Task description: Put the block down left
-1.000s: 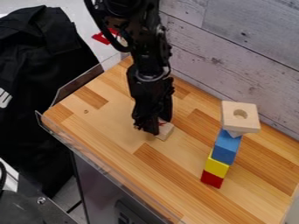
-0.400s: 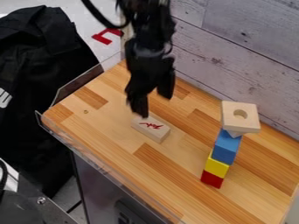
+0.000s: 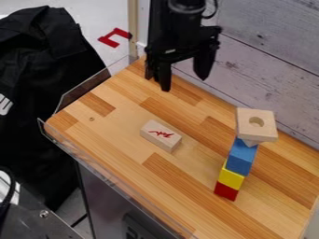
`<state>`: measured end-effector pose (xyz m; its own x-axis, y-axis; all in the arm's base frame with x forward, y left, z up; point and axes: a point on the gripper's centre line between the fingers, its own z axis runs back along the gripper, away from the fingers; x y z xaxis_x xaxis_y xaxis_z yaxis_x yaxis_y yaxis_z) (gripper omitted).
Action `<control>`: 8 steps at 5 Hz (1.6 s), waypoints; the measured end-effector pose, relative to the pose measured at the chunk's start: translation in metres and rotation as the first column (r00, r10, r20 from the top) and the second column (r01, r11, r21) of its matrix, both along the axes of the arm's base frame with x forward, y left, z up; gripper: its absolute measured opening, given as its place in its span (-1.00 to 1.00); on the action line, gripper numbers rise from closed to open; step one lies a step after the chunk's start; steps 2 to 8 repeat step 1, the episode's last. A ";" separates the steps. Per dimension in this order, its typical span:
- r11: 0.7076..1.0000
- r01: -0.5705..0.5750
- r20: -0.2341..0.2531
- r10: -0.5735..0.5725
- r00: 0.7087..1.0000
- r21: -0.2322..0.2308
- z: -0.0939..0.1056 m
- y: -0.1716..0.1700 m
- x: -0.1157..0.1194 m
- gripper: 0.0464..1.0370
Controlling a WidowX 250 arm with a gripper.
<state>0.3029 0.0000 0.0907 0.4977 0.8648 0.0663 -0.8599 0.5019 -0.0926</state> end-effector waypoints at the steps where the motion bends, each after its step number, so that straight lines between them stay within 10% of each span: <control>1: 0.967 0.249 -0.041 -0.252 0.967 -0.059 0.008 -0.013 -0.005 0.93; 8: 0.967 0.249 -0.041 -0.252 0.967 -0.059 0.008 -0.013 -0.005 0.93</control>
